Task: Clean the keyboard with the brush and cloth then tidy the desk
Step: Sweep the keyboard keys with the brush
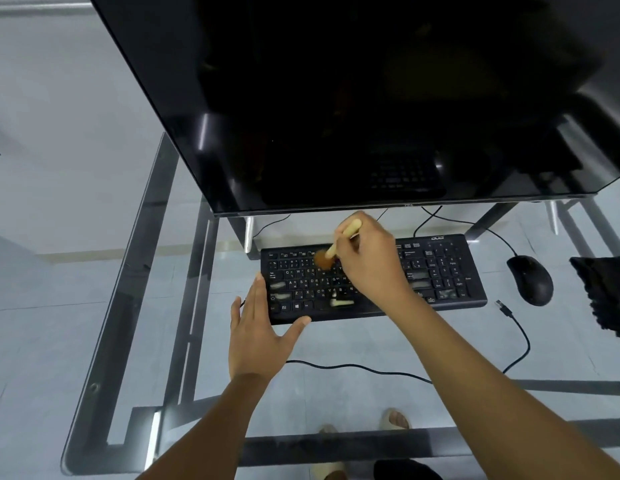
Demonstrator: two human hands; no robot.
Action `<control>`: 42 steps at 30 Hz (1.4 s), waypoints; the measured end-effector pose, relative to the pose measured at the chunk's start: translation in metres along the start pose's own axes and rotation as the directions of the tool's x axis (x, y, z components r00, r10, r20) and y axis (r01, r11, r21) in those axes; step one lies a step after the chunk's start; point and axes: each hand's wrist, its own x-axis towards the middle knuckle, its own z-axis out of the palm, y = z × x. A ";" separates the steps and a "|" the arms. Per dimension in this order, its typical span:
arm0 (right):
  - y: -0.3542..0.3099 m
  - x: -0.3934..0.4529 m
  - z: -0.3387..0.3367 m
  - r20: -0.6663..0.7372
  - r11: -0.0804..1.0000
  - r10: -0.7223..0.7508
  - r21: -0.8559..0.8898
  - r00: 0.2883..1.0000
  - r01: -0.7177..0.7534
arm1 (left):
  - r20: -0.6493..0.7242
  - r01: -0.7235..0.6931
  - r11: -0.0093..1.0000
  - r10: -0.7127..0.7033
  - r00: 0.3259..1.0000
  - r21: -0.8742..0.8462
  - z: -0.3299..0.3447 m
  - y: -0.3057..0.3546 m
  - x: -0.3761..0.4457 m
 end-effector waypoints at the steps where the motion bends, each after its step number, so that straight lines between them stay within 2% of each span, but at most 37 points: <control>1: 0.000 0.001 0.004 0.103 0.999 -0.035 -0.001 0.994 0.035 | 0.003 0.001 1.000 -0.001 1.000 0.004 0.000 -0.001 0.000; 2: -0.003 0.000 0.006 0.205 0.995 -0.081 -0.038 0.975 0.090 | 0.009 0.005 1.000 -0.005 1.000 0.007 0.001 -0.004 0.000; 3: -0.002 0.002 0.010 0.250 0.982 -0.120 -0.112 0.961 0.152 | 0.014 0.001 1.000 -0.001 1.000 0.011 0.001 -0.006 0.000; 5: -0.002 0.008 0.014 0.133 0.966 -0.153 -0.190 0.979 0.176 | 0.018 -0.022 1.000 0.022 1.000 0.018 0.003 -0.010 0.000; 7: -0.006 0.014 0.016 0.045 0.981 -0.140 -0.128 0.989 0.145 | 0.024 -0.026 1.000 0.026 0.999 0.016 0.005 -0.010 0.000; 9: -0.013 0.019 0.022 0.096 0.984 -0.169 -0.046 0.981 0.174 | 0.026 -0.009 1.000 0.009 1.000 0.013 0.005 -0.011 0.002; 11: -0.014 0.022 0.031 0.202 0.972 -0.182 -0.109 0.962 0.207 | 0.024 0.001 1.000 -0.001 1.000 0.018 0.005 -0.011 0.001; 13: -0.015 0.029 0.034 0.125 0.974 -0.147 -0.152 0.981 0.166 | 0.009 -0.019 1.000 0.019 1.000 0.016 0.004 -0.009 0.001; 15: -0.019 0.035 0.033 0.038 0.987 -0.116 -0.109 0.993 0.119 | 0.002 -0.032 0.999 0.032 0.999 0.018 0.004 -0.008 0.002; 16: -0.023 0.035 0.032 0.040 0.991 -0.120 -0.063 0.992 0.122 | 0.005 -0.027 0.999 0.026 1.000 0.019 0.004 -0.008 0.003; 18: -0.028 0.032 0.039 0.177 0.983 -0.169 -0.034 0.970 0.178 | 0.018 -0.008 1.000 0.008 1.000 0.020 0.003 -0.008 0.003; 19: -0.028 0.031 0.044 0.213 0.975 -0.178 -0.091 0.961 0.201 | 0.022 -0.005 1.000 0.004 1.000 0.018 0.002 -0.008 0.002; 21: -0.027 0.031 0.048 0.129 0.979 -0.140 -0.129 0.982 0.157 | 0.013 -0.011 1.000 0.011 1.000 0.007 0.001 -0.007 0.001; 23: -0.028 0.033 0.046 0.052 0.994 -0.094 -0.051 0.994 0.097 | 0.010 -0.010 1.000 0.010 1.000 0.000 0.001 -0.005 0.001; 24: -0.030 0.032 0.045 0.061 0.997 -0.070 0.022 0.996 0.069 | 0.009 -0.009 1.000 0.009 1.000 0.001 0.001 -0.005 0.002; 25: -0.031 0.031 0.047 0.131 0.996 -0.061 0.078 0.989 0.051 | 0.011 -0.009 1.000 0.009 1.000 0.002 0.001 -0.006 0.002; 27: -0.032 0.028 0.049 0.226 0.997 -0.070 0.058 0.972 0.058 | 0.015 -0.006 1.000 0.006 1.000 0.011 0.001 -0.008 0.002; 29: -0.030 0.030 0.048 0.135 0.998 -0.054 0.047 0.989 0.048 | 0.015 -0.013 1.000 0.013 1.000 0.016 0.000 -0.007 0.001; 31: -0.027 0.032 0.045 0.042 0.993 0.001 0.120 0.999 -0.006 | 0.006 -0.020 1.000 0.020 1.000 0.019 0.000 -0.005 0.002; 33: -0.025 0.030 0.042 0.120 0.980 0.054 0.185 0.991 -0.076 | 0.012 -0.017 0.999 0.017 1.000 0.027 0.000 -0.006 0.003; 35: -0.023 0.025 0.041 0.214 0.995 0.033 0.088 0.976 -0.053 | 0.031 -0.014 0.999 0.013 0.999 0.036 0.000 -0.009 0.002; 37: -0.017 0.025 0.038 0.107 0.998 0.048 0.046 0.993 -0.053 | 0.027 -0.026 0.999 0.025 0.999 0.032 0.000 -0.010 0.002; 39: -0.016 0.025 0.030 0.042 0.977 0.123 0.168 0.991 -0.129 | 0.011 -0.032 0.999 0.032 0.999 0.033 -0.001 -0.010 0.003; 40: -0.017 0.025 0.026 0.089 0.944 0.177 0.268 0.980 -0.195 | 0.006 -0.035 0.999 0.035 0.999 0.037 -0.002 -0.011 0.004; 41: -0.018 0.023 0.023 0.192 0.906 0.219 0.325 0.957 -0.273 | 0.008 -0.039 0.998 0.039 0.999 0.041 -0.001 -0.010 0.004; 42: -0.019 0.020 0.020 0.295 0.886 0.228 0.332 0.928 -0.324 | 0.009 -0.043 0.998 0.043 0.999 0.047 -0.001 -0.010 0.004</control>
